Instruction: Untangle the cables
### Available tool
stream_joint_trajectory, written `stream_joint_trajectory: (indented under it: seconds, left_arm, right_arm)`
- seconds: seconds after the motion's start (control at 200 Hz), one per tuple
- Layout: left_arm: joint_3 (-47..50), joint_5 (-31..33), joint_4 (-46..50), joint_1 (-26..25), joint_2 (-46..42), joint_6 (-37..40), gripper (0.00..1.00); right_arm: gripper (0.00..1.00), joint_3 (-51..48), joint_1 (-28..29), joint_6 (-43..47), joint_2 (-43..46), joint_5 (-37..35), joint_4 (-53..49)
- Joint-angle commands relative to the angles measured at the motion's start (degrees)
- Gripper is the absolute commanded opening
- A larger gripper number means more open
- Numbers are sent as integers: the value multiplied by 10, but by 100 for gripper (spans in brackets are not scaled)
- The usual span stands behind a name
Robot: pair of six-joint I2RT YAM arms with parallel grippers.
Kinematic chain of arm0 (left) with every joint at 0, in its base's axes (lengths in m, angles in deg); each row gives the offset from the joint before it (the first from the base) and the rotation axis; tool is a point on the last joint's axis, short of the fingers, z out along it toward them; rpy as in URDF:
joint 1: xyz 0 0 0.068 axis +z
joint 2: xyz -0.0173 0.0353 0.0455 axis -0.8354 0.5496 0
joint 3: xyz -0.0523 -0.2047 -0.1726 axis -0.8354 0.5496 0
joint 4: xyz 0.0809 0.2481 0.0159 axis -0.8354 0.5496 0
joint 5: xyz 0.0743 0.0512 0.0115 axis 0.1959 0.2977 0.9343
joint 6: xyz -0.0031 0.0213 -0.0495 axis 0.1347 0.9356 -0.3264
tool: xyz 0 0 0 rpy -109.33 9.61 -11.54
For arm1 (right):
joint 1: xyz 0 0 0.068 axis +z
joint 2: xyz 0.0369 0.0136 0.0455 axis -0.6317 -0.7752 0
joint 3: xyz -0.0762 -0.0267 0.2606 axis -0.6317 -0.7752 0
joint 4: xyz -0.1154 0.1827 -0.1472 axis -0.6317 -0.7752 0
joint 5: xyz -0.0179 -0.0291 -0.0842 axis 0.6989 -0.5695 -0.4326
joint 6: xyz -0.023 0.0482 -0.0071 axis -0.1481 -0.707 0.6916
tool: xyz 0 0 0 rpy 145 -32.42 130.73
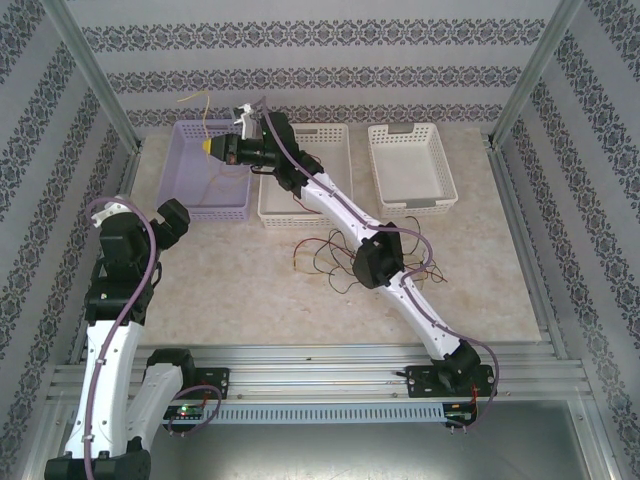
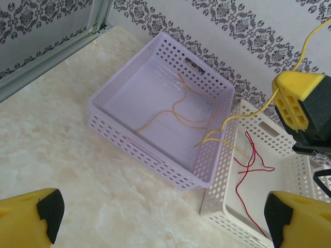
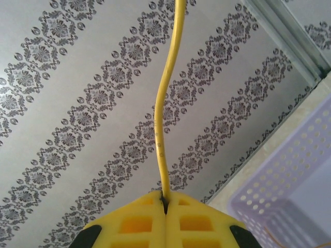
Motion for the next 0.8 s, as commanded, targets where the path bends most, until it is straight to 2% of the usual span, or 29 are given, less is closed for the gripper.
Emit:
stream_joint_trajectory:
  seconds: [0.0, 0.265, 0.485, 0.654, 0.794]
  left_arm:
    - [3, 5, -5, -3, -7, 12, 100]
    - [3, 7, -5, -3, -8, 14, 100]
    - [3, 8, -7, -2, -6, 15, 100]
    - [6, 3, -9, 0, -5, 13, 100]
    - [9, -6, -11, 4, -1, 8, 100]
  right_arm:
    - [0, 6, 14, 28, -17, -16, 11]
    - [0, -1, 24, -2, -74, -29, -3]
    - [0, -11, 22, -7, -83, -44, -32]
    - [18, -12, 22, 3, -71, -46, -54]
    - [39, -22, 23, 22, -48, -55, -71]
